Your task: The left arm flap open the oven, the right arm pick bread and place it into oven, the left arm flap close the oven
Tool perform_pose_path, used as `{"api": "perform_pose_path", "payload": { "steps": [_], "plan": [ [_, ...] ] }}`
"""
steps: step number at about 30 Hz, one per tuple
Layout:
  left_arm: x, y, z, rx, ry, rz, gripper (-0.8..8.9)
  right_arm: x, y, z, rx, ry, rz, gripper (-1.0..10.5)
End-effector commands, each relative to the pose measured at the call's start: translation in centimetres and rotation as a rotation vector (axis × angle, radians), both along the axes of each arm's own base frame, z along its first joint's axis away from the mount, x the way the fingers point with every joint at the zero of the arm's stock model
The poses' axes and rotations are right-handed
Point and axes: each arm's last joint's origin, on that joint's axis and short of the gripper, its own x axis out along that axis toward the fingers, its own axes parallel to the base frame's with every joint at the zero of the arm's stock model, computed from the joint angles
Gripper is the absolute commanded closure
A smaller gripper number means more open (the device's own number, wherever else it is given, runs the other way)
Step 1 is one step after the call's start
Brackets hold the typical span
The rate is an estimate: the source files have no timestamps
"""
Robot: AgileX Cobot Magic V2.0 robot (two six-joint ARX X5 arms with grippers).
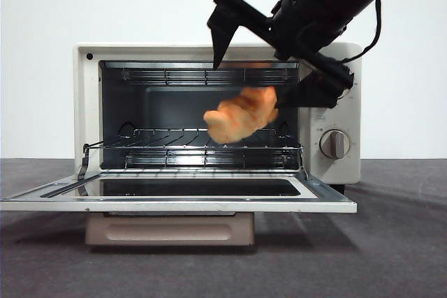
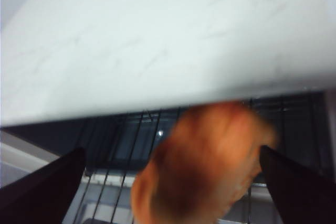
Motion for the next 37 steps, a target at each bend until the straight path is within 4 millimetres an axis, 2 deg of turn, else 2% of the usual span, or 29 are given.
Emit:
{"api": "perform_pose_path", "payload": {
  "steps": [1, 8, 13, 17, 23, 29, 37],
  "plan": [
    [-0.2, 0.1, 0.6, -0.012, -0.01, -0.003, 7.98, 0.2, 0.7, 0.0, -0.035, -0.031, 0.003, 4.0],
    [-0.2, 0.1, 0.5, -0.001, -0.009, -0.004, 7.98, -0.9, 1.3, 0.6, -0.032, -0.035, 0.031, 4.0],
    [0.2, 0.0, 0.4, 0.03, -0.011, 0.043, 7.98, -3.7, 1.7, 2.1, -0.07, -0.016, 0.118, 4.0],
    [1.1, -0.7, 0.0, 0.07, 0.026, 0.057, 7.99, -6.6, 0.9, 4.2, -0.11, -0.029, 0.194, 4.0],
    [3.8, -1.8, -1.1, 0.14, 0.148, 0.143, 8.0, -10.9, -3.1, 7.4, -0.184, -0.037, 0.266, 4.0],
    [6.9, -1.3, -2.4, 0.11, 0.313, 0.149, 8.0, -14.9, -8.3, 9.2, -0.217, -0.032, 0.302, 4.0],
    [10.8, 1.1, -5.2, 0.033, 0.474, 0.266, 8.0, -19.2, -13.5, 9.9, -0.243, -0.014, 0.346, 5.8]
  ]
}}
